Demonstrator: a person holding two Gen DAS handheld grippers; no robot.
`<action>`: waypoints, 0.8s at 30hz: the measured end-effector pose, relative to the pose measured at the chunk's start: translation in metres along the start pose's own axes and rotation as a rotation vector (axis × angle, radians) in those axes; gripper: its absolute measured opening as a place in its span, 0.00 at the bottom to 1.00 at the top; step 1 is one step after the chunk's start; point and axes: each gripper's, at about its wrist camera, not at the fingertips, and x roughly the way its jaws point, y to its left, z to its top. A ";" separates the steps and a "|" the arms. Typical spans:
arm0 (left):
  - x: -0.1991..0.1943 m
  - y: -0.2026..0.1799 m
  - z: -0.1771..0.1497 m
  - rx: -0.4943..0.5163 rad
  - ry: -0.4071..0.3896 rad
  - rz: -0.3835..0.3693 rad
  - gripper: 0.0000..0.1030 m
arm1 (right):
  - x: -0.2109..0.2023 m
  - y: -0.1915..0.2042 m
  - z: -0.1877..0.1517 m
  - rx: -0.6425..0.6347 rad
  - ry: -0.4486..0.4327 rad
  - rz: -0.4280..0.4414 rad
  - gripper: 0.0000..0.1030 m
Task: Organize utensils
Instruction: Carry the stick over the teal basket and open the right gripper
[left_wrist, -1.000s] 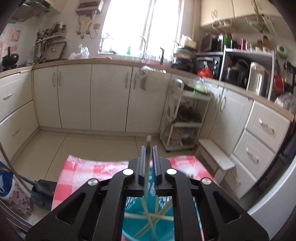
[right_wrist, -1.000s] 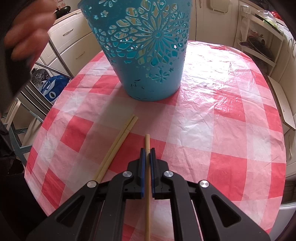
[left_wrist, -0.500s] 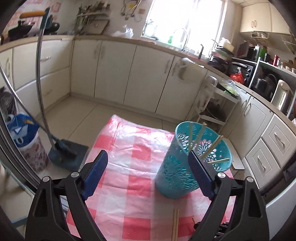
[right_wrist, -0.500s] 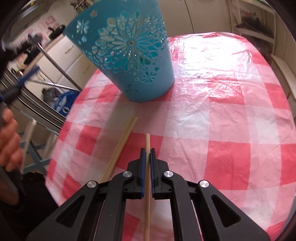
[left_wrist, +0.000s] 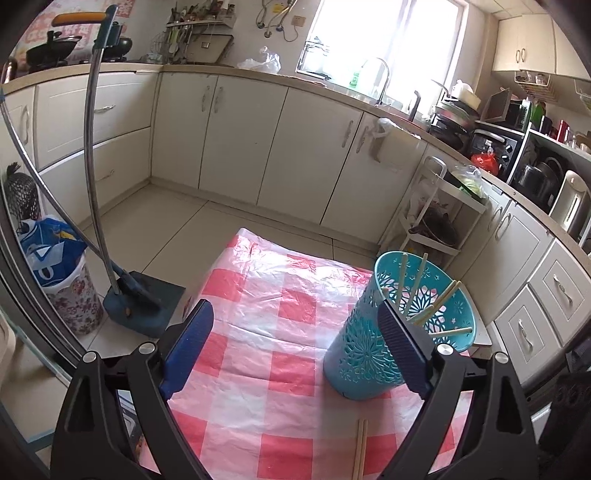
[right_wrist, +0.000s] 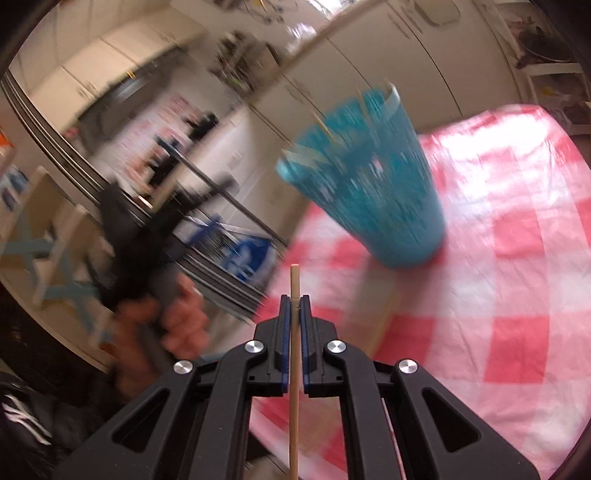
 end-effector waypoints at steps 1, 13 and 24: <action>0.000 0.002 0.001 -0.007 0.001 -0.001 0.84 | -0.006 0.003 0.005 0.005 -0.023 0.021 0.06; -0.002 0.006 0.004 -0.048 -0.028 0.027 0.85 | -0.034 0.085 0.114 -0.085 -0.501 -0.130 0.06; -0.004 0.009 0.011 -0.063 -0.025 0.014 0.88 | 0.027 0.072 0.115 -0.153 -0.703 -0.538 0.06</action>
